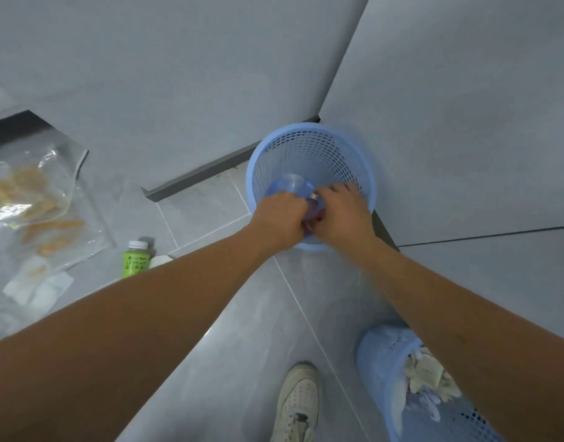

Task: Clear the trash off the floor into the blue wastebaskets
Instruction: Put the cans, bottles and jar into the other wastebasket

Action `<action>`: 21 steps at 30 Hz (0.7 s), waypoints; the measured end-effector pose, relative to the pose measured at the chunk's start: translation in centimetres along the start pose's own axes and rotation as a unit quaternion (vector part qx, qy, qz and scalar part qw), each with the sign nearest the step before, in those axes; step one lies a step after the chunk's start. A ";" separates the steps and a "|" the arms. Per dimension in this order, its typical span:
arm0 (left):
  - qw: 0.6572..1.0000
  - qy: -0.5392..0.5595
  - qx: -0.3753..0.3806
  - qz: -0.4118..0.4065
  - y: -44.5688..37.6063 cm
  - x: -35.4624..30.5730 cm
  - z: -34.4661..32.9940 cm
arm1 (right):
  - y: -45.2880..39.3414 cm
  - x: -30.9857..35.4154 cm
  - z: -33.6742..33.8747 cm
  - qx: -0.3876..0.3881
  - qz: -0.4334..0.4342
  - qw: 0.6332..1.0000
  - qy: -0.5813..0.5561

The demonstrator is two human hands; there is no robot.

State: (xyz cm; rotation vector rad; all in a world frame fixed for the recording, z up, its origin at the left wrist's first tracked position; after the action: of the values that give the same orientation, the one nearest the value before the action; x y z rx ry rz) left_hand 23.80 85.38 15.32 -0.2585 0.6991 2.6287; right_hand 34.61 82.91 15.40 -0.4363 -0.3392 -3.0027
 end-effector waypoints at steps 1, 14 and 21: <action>0.999 0.035 -0.026 -0.016 1.2 0.3 1.0 | 0.4 1.0 1.0 -0.036 0.009 0.999 -0.003; 0.958 0.146 -0.040 0.245 23.1 26.6 -0.7 | 5.6 26.3 -7.0 -0.031 0.148 0.979 -0.136; 0.927 0.114 0.022 0.358 30.9 38.9 -10.2 | 4.8 30.2 -20.2 0.152 0.114 0.980 -0.055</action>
State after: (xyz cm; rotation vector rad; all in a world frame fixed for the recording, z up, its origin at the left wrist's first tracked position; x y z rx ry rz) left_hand -23.71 68.80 9.29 -0.3516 1.0971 3.2988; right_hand 0.87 71.95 6.26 -0.5683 -0.6938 -2.6511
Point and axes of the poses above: each hand's wrist, its own y-axis away from the middle knuckle, its own z-axis out of the back of the hand, x = y × z, the point moved 7 cm from there along -y, towards the middle knuckle, and after that the axes turned 15 degrees about z, right-handed, at the moved point
